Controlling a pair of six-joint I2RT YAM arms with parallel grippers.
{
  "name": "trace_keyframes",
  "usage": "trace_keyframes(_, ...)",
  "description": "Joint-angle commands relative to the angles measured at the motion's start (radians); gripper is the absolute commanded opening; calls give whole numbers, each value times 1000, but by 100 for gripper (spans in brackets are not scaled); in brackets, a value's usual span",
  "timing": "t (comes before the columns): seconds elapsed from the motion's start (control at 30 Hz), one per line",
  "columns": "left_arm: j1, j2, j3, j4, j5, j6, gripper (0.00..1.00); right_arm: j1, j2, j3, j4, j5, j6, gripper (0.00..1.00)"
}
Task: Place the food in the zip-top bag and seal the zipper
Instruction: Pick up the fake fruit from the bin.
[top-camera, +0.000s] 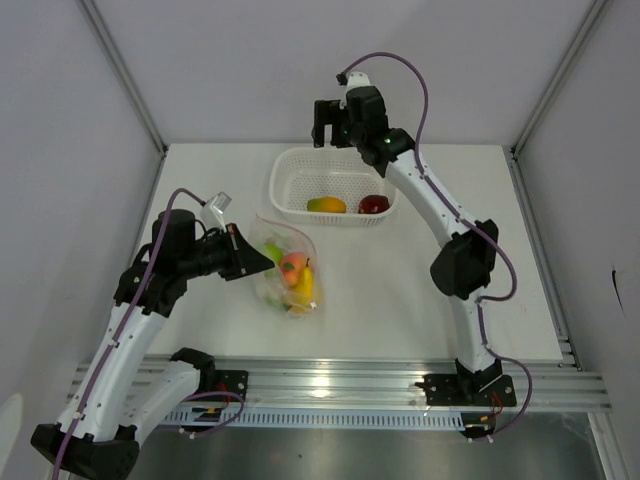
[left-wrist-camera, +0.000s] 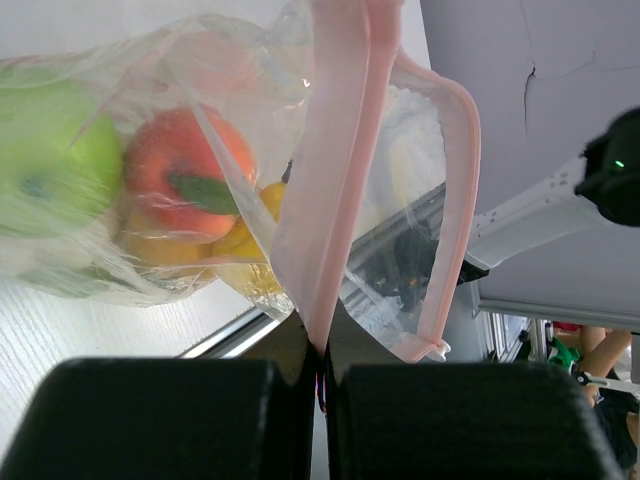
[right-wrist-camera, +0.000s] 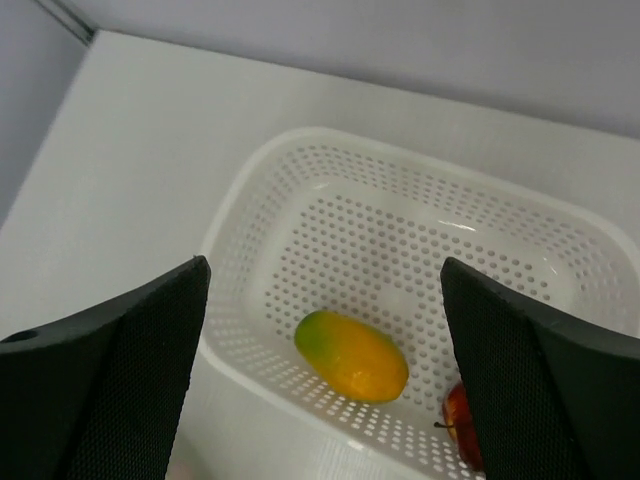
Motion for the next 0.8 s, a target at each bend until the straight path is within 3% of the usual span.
trace_keyframes(0.0, -2, -11, 40, -3, -10, 15, 1, -37, 157, 192, -283, -89, 75, 98)
trace_keyframes(0.2, -2, -12, 26, -3, -9, 18, 0, -73, 211, 160, -308, -216, 143, 97)
trace_keyframes(0.43, -2, -3, 8, 15, 7, 15, 1, -83, 282, 116, -369, -385, 101, 96)
trace_keyframes(0.77, -2, 4, -3, 27, 14, 13, 1, -83, 299, 37, -366, -351, 35, 96)
